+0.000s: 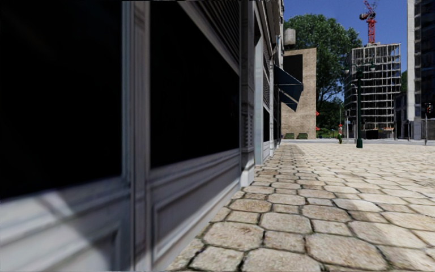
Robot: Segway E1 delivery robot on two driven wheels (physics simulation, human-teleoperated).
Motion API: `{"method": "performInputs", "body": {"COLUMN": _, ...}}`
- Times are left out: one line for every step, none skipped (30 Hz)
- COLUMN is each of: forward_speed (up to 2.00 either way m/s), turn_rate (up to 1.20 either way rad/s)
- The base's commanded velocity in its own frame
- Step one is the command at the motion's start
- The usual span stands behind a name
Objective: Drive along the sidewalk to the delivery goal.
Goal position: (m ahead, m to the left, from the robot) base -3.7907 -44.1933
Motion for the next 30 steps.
{"method": "performInputs", "body": {"forward_speed": 1.37, "turn_rate": -0.83}}
{"method": "performInputs", "body": {"forward_speed": 1.37, "turn_rate": -0.83}}
{"method": "performInputs", "body": {"forward_speed": 1.36, "turn_rate": -0.83}}
{"method": "performInputs", "body": {"forward_speed": 1.36, "turn_rate": -0.83}}
{"method": "performInputs", "body": {"forward_speed": 1.36, "turn_rate": -0.83}}
{"method": "performInputs", "body": {"forward_speed": 1.36, "turn_rate": -0.83}}
{"method": "performInputs", "body": {"forward_speed": 1.36, "turn_rate": -0.83}}
{"method": "performInputs", "body": {"forward_speed": 1.36, "turn_rate": -0.83}}
{"method": "performInputs", "body": {"forward_speed": 1.36, "turn_rate": -0.83}}
{"method": "performInputs", "body": {"forward_speed": 1.36, "turn_rate": -0.83}}
{"method": "performInputs", "body": {"forward_speed": 1.36, "turn_rate": -0.83}}
{"method": "performInputs", "body": {"forward_speed": 1.36, "turn_rate": -0.83}}
{"method": "performInputs", "body": {"forward_speed": 1.36, "turn_rate": -0.83}}
{"method": "performInputs", "body": {"forward_speed": 1.36, "turn_rate": -0.83}}
{"method": "performInputs", "body": {"forward_speed": 1.36, "turn_rate": -0.83}}
{"method": "performInputs", "body": {"forward_speed": 1.36, "turn_rate": -0.83}}
{"method": "performInputs", "body": {"forward_speed": 1.36, "turn_rate": -0.62}}
{"method": "performInputs", "body": {"forward_speed": 1.36, "turn_rate": -0.5}}
{"method": "performInputs", "body": {"forward_speed": 1.36, "turn_rate": -0.39}}
{"method": "performInputs", "body": {"forward_speed": 1.36, "turn_rate": -0.18}}
{"method": "performInputs", "body": {"forward_speed": 1.36, "turn_rate": -0.18}}
{"method": "performInputs", "body": {"forward_speed": 1.36, "turn_rate": -0.02}}
{"method": "performInputs", "body": {"forward_speed": 1.36, "turn_rate": 0.0}}
{"method": "performInputs", "body": {"forward_speed": 1.38, "turn_rate": 0.0}}
{"method": "performInputs", "body": {"forward_speed": 2.0, "turn_rate": 0.0}}
{"method": "performInputs", "body": {"forward_speed": 2.0, "turn_rate": 0.0}}
{"method": "performInputs", "body": {"forward_speed": 2.0, "turn_rate": 0.0}}
{"method": "performInputs", "body": {"forward_speed": 2.0, "turn_rate": 0.0}}
{"method": "performInputs", "body": {"forward_speed": 2.0, "turn_rate": 0.0}}
{"method": "performInputs", "body": {"forward_speed": 2.0, "turn_rate": 0.0}}
